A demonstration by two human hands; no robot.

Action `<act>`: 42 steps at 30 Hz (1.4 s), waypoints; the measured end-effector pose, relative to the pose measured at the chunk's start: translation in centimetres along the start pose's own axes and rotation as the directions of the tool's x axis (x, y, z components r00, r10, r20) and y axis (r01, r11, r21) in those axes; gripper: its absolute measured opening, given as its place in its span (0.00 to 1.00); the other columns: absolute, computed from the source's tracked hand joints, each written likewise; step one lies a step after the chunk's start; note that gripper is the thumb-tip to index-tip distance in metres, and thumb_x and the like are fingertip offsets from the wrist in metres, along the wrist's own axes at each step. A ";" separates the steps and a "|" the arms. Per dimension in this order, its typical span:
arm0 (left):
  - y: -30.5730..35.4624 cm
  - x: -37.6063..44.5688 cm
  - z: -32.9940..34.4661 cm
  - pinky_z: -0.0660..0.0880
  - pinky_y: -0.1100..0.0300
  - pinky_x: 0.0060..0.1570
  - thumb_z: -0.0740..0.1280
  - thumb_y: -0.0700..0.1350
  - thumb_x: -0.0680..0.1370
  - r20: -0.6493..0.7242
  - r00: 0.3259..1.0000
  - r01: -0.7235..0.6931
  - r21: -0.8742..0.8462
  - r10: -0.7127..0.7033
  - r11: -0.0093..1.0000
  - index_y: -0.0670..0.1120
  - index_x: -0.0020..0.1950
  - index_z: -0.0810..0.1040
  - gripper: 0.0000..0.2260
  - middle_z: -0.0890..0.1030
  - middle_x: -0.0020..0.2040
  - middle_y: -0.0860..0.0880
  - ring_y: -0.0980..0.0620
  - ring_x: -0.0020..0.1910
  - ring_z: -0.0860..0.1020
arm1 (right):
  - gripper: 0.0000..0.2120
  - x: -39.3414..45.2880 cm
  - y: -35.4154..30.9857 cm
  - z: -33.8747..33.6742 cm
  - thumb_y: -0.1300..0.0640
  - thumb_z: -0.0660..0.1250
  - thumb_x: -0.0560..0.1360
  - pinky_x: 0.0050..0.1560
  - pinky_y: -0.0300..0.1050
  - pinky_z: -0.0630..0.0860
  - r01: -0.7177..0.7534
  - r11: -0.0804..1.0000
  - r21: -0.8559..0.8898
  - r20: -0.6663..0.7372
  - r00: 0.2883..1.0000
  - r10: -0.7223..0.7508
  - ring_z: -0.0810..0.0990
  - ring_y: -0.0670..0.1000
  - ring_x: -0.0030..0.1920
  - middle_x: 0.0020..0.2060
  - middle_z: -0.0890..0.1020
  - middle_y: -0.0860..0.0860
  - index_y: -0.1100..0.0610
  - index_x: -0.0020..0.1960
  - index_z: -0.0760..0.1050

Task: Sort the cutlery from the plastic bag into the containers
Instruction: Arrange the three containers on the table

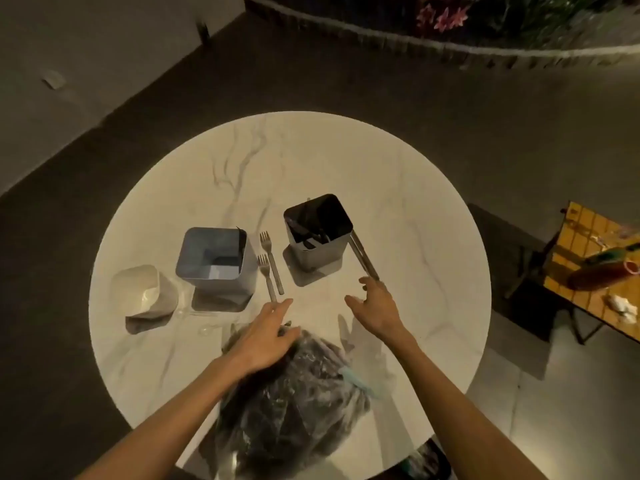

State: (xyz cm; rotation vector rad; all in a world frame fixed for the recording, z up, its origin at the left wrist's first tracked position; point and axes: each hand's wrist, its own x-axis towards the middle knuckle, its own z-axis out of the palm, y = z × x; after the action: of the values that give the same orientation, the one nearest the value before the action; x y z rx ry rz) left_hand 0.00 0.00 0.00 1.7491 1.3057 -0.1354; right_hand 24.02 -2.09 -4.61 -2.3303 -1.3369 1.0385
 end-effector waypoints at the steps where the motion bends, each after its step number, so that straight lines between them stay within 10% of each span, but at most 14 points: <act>1: 0.3 0.7 0.5 0.64 0.48 0.74 0.62 0.54 0.83 0.008 1.000 0.009 -0.015 -0.009 1.000 0.54 0.81 0.57 0.27 0.60 0.79 0.49 0.49 0.74 0.68 | 0.28 1.0 0.3 -0.1 0.48 0.67 0.79 0.62 0.51 0.74 -0.019 1.000 0.012 -0.017 1.000 0.019 0.79 0.57 0.63 0.70 0.72 0.58 0.58 0.75 0.67; 29: 2.5 5.7 3.2 0.70 0.60 0.68 0.64 0.49 0.83 0.007 0.999 0.047 0.018 -0.047 0.999 0.49 0.73 0.71 0.18 0.70 0.71 0.48 0.53 0.64 0.74 | 0.05 8.1 4.0 0.5 0.53 0.67 0.76 0.42 0.46 0.75 -0.217 0.974 -0.060 -0.093 0.973 0.211 0.79 0.56 0.42 0.44 0.83 0.52 0.54 0.48 0.79; 36: 2.9 6.0 4.1 0.69 0.54 0.71 0.63 0.50 0.83 0.032 0.998 0.052 0.023 -0.053 0.998 0.50 0.73 0.71 0.18 0.69 0.72 0.49 0.51 0.68 0.72 | 0.23 6.9 4.8 1.0 0.39 0.66 0.77 0.44 0.48 0.71 -0.198 0.968 -0.154 -0.163 0.971 0.173 0.78 0.57 0.54 0.53 0.79 0.53 0.57 0.60 0.74; 42: 2.3 5.3 4.2 0.72 0.56 0.69 0.64 0.50 0.83 0.040 0.998 0.043 0.022 -0.043 0.999 0.49 0.72 0.72 0.18 0.70 0.71 0.47 0.51 0.66 0.74 | 0.16 7.4 3.8 1.7 0.46 0.67 0.79 0.46 0.50 0.78 -0.224 0.966 -0.126 -0.075 0.974 0.216 0.78 0.56 0.52 0.51 0.79 0.54 0.59 0.55 0.81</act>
State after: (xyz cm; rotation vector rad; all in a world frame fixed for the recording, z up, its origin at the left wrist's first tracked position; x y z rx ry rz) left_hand 5.83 0.71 -3.99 1.7281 1.3176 -0.2086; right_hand 27.68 1.81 -11.30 -2.6371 -1.1793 0.9557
